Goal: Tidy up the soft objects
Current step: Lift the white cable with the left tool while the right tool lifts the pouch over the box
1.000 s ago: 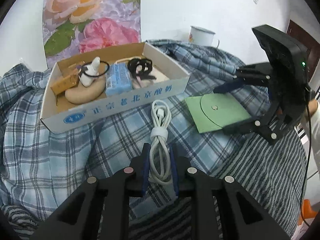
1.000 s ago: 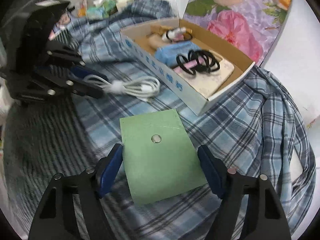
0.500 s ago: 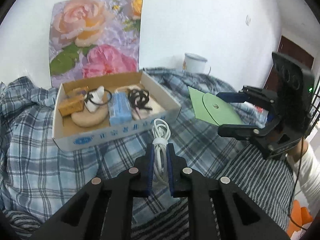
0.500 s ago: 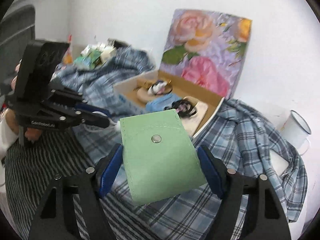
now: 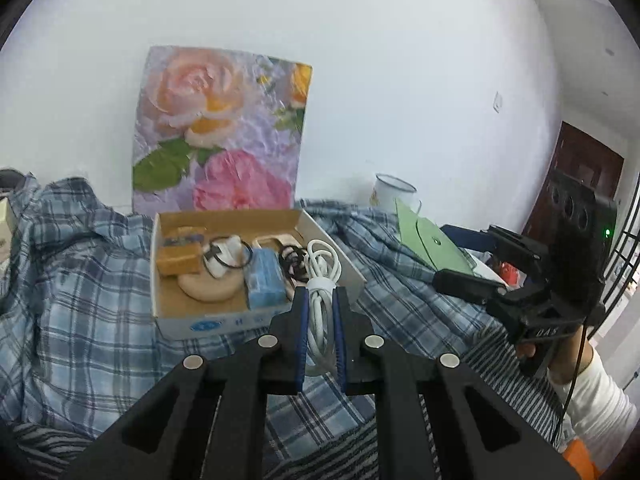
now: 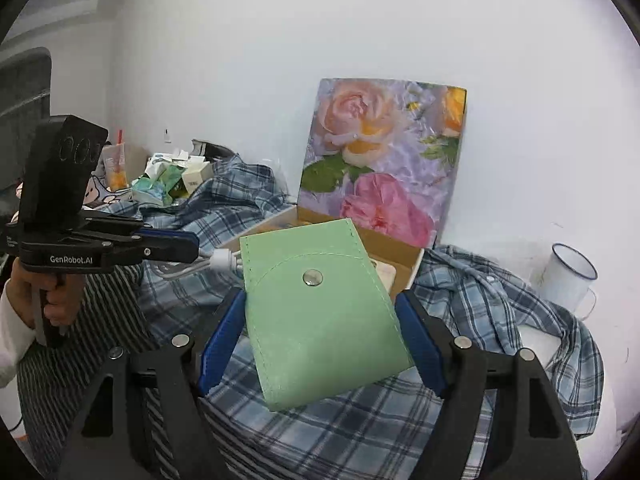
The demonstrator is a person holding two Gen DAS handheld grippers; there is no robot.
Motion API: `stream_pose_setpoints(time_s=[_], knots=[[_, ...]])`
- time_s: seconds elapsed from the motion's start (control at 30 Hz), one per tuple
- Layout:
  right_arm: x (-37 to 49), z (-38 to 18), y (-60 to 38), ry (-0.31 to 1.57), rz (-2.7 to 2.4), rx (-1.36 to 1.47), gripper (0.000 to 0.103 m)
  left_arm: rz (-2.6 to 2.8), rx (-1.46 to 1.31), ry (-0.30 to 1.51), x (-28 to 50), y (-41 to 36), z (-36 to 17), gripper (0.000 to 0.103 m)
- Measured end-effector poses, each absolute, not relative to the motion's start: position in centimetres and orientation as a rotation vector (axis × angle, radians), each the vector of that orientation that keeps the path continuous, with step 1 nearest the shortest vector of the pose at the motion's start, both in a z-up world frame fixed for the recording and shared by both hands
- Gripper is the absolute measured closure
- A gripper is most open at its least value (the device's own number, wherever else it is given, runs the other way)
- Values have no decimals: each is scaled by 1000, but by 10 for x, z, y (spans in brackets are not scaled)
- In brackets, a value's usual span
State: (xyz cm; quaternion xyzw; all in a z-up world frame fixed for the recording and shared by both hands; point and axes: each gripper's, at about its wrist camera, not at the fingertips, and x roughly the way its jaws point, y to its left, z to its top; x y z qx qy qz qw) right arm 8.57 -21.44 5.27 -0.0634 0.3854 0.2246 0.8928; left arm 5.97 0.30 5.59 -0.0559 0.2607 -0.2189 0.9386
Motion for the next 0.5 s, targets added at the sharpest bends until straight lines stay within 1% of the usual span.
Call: stream_pose_setpoints(time_s=[0.27,0.5], knots=[[92,71,-197,748,464,-117,28,-387,-96,463,51,12,83,91],[95,116,-188,643,470,-81,28,-344,-85,396,48,22,117,91]])
